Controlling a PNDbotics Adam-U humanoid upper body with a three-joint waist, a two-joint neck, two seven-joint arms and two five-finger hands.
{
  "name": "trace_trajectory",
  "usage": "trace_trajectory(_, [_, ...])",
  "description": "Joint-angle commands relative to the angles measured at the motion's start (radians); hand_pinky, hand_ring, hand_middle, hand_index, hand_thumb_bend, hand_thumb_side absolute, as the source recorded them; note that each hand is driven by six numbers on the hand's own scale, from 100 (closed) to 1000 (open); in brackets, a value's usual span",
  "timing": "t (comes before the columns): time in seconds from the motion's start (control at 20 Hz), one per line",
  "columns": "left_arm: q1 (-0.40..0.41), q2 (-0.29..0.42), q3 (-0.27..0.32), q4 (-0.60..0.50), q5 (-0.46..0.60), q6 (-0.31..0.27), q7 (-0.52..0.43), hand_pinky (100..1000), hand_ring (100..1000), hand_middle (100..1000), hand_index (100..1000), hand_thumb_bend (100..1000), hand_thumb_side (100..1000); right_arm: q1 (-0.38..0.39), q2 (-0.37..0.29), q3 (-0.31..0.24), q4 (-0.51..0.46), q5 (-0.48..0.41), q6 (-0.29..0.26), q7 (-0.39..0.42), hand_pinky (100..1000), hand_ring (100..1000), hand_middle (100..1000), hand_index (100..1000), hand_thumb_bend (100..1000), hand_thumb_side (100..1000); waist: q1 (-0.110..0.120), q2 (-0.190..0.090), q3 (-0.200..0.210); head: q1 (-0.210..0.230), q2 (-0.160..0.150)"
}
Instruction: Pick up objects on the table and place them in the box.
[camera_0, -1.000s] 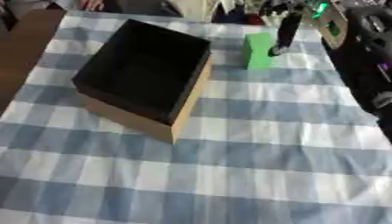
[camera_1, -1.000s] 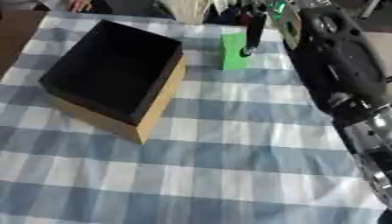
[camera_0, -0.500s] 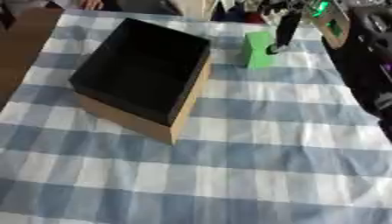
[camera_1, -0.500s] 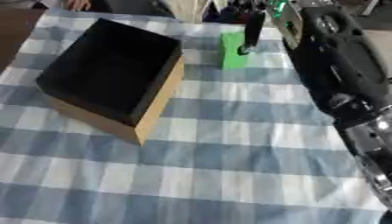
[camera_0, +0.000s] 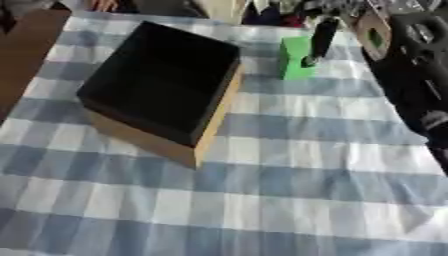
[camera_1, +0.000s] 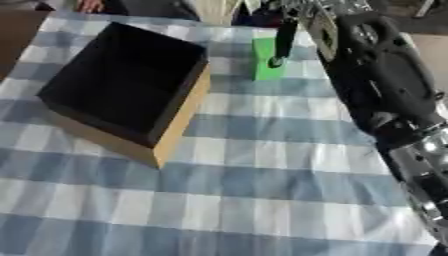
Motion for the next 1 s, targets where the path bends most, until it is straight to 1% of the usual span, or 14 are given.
trace_trajectory(0.05, [-0.011, 0.023, 0.002, -0.014, 0.0, -0.001, 0.002, 611, 711, 577, 716, 226, 402, -0.02, -0.016, -0.011, 0.001, 0.014, 0.003, -0.001, 1000, 1000, 939, 1000, 449, 100, 0.005, -0.016, 0.004, -0.004, -0.014])
trace_trajectory(0.55, [-0.014, 0.021, 0.001, -0.014, 0.004, -0.003, 0.002, 611, 711, 578, 716, 224, 405, -0.018, -0.009, -0.014, 0.015, 0.034, 0.025, -0.001, 1000, 1000, 930, 1000, 431, 100, 0.006, 0.005, 0.012, -0.008, -0.026])
trace_trajectory(0.75, [-0.013, 0.02, 0.002, -0.014, 0.005, -0.001, 0.003, 610, 712, 578, 716, 218, 406, -0.019, -0.004, -0.013, 0.017, 0.03, 0.03, -0.001, 1000, 1000, 919, 1000, 392, 100, 0.007, 0.009, 0.015, -0.007, -0.026])
trace_trajectory(0.8, [-0.012, 0.019, 0.002, -0.014, 0.005, 0.0, 0.003, 610, 712, 578, 716, 219, 406, -0.02, -0.003, -0.014, 0.015, 0.027, 0.032, -0.001, 1000, 986, 892, 974, 311, 100, 0.008, 0.01, 0.014, -0.008, -0.025])
trace_trajectory(0.85, [-0.013, 0.019, 0.002, -0.014, 0.005, 0.0, 0.003, 610, 712, 578, 716, 219, 406, -0.021, -0.002, -0.015, 0.011, 0.025, 0.035, -0.001, 1000, 974, 860, 925, 269, 100, 0.008, 0.01, 0.013, -0.009, -0.024])
trace_trajectory(0.9, [-0.013, 0.019, 0.002, -0.014, 0.005, -0.001, 0.003, 611, 712, 578, 715, 218, 406, -0.022, -0.002, -0.015, 0.006, 0.026, 0.038, -0.001, 994, 958, 808, 852, 243, 100, 0.008, 0.01, 0.013, -0.009, -0.024])
trace_trajectory(0.95, [-0.014, 0.019, 0.002, -0.014, 0.005, -0.001, 0.003, 611, 712, 578, 715, 218, 406, -0.023, -0.003, -0.016, -0.002, 0.027, 0.04, -0.001, 992, 954, 796, 837, 237, 100, 0.008, 0.01, 0.013, -0.009, -0.024])
trace_trajectory(1.0, [-0.015, 0.019, 0.002, -0.014, 0.005, -0.001, 0.003, 611, 712, 578, 715, 218, 406, -0.024, -0.004, -0.018, -0.016, 0.029, 0.044, -0.01, 967, 918, 680, 724, 177, 100, 0.009, 0.01, 0.013, -0.009, -0.024])
